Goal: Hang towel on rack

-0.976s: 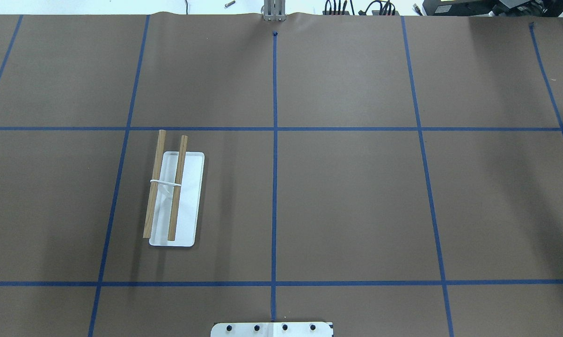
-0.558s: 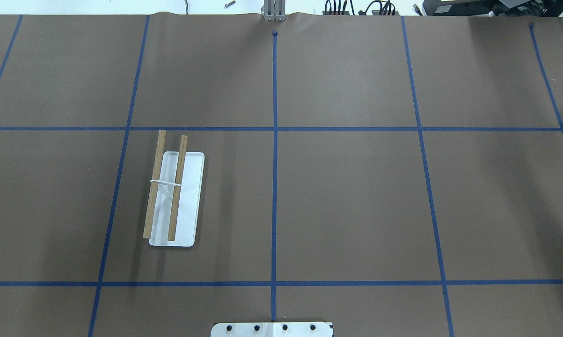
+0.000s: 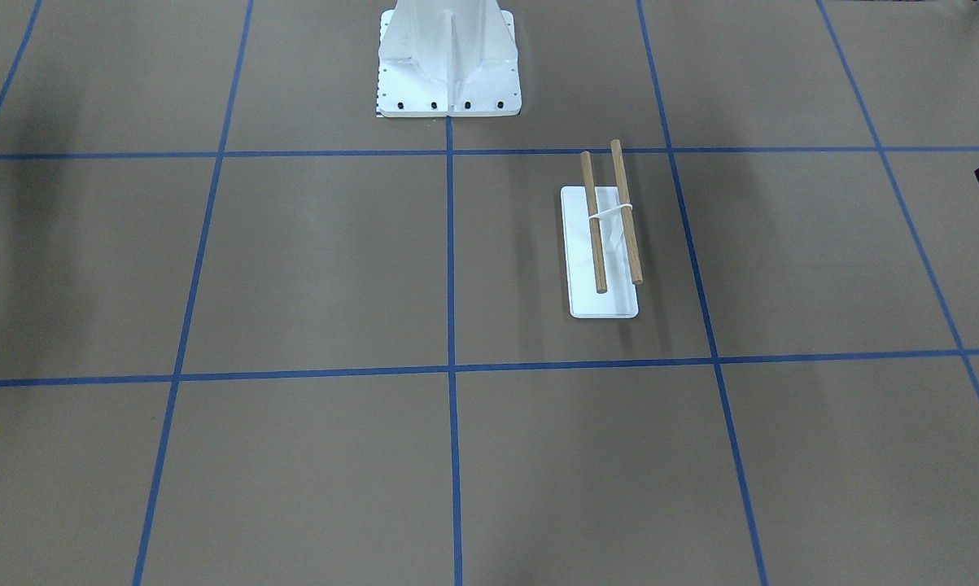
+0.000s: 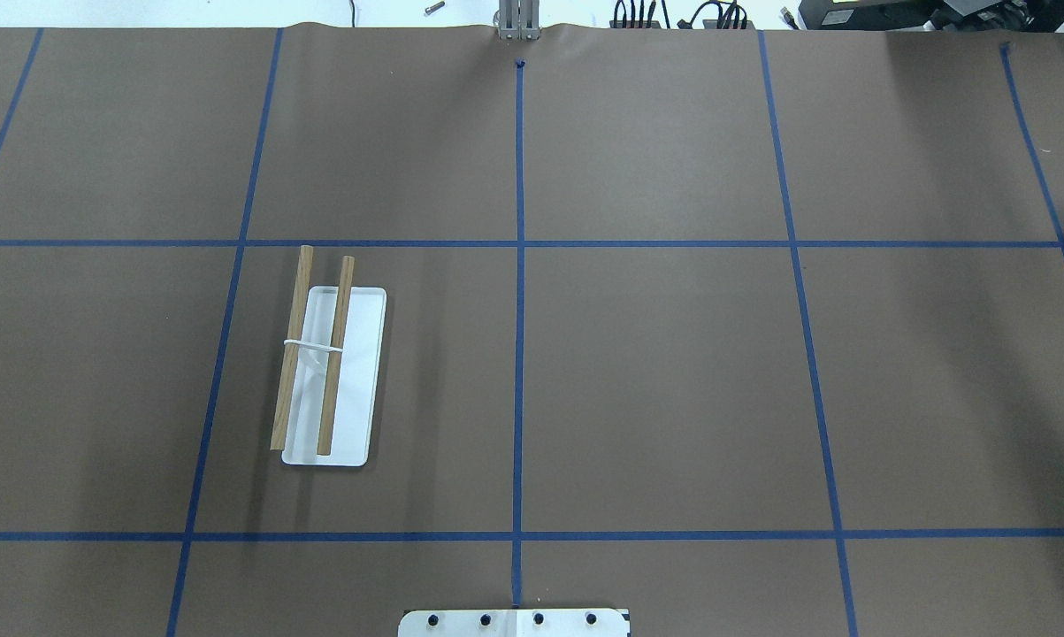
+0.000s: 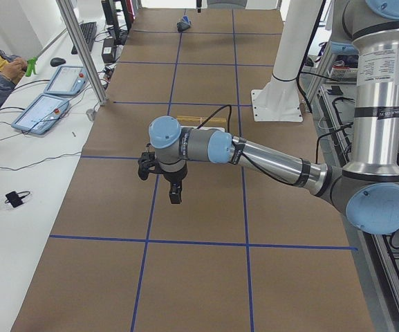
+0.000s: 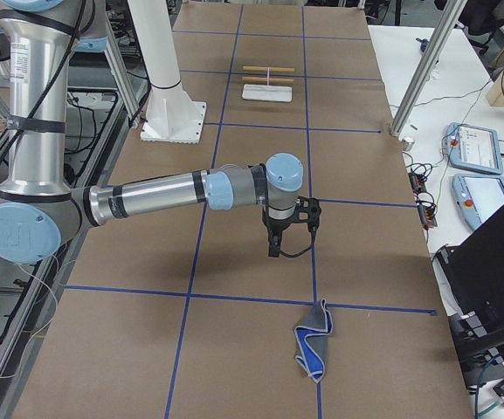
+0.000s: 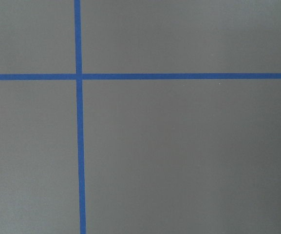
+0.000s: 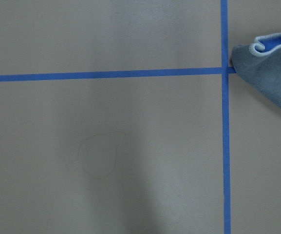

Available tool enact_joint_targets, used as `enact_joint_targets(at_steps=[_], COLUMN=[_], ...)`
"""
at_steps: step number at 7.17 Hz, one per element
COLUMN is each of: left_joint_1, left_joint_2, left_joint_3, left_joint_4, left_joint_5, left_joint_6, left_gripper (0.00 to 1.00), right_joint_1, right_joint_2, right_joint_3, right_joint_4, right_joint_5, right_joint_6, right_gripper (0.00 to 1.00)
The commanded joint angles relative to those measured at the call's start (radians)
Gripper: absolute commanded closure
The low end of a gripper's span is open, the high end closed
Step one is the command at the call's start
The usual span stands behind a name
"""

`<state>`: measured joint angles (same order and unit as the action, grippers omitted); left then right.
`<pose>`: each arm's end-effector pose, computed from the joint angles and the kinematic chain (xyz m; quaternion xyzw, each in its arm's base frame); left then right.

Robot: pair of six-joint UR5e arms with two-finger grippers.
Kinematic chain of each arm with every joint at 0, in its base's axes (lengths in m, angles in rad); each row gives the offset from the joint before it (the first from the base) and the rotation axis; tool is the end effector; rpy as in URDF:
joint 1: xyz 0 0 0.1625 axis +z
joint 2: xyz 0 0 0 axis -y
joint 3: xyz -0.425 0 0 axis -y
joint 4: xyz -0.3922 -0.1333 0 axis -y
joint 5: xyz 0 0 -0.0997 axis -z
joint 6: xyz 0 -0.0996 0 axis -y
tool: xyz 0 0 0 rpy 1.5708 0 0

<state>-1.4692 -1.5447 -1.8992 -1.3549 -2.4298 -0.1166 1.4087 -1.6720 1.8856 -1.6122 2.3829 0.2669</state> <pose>-0.0101 -0.4717 0.5268 -0.0063 0.4178 0.0112 0.9084 -0.0125 -0.4543 0.5526 -0.0066 -0.4013 0.0140 0.9158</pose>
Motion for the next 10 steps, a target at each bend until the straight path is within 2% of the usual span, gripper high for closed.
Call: enact_joint_targets(at_steps=[1, 2, 3, 5, 8, 10], left_joint_1=[0.001, 0.001, 0.003, 0.003, 0.003, 0.003], left_joint_2=[0.0, 0.0, 0.0, -0.003, -0.008, -0.012], left_joint_3=[0.003, 0.006, 0.008, 0.012, 0.025, 0.04], left_joint_4=[0.0, -0.001, -0.001, -0.001, -0.003, -0.019], left_joint_5=[0.0, 0.0, 0.0, 0.0, 0.0, 0.0], left_joint_6=[0.0, 0.0, 0.0, 0.002, 0.002, 0.002], left_gripper=[0.02, 0.02, 0.02, 0.02, 0.02, 0.02], right_joint_1=[-0.01, -0.034, -0.066, -0.068, 0.017, 0.05], right_joint_2=[0.024, 0.049, 0.084, 0.162, 0.268, 0.334], right_joint_3=[-0.011, -0.025, -0.057, -0.188, -0.392, -0.514], right_joint_4=[-0.003, -0.002, 0.0, 0.0, -0.002, -0.002], right_joint_5=[0.007, 0.006, -0.037, -0.057, -0.053, -0.051], right_joint_6=[0.009, 0.043, 0.043, -0.022, -0.422, -0.565], right_gripper=[0.0, 0.01, 0.03, 0.2, 0.32, 0.32])
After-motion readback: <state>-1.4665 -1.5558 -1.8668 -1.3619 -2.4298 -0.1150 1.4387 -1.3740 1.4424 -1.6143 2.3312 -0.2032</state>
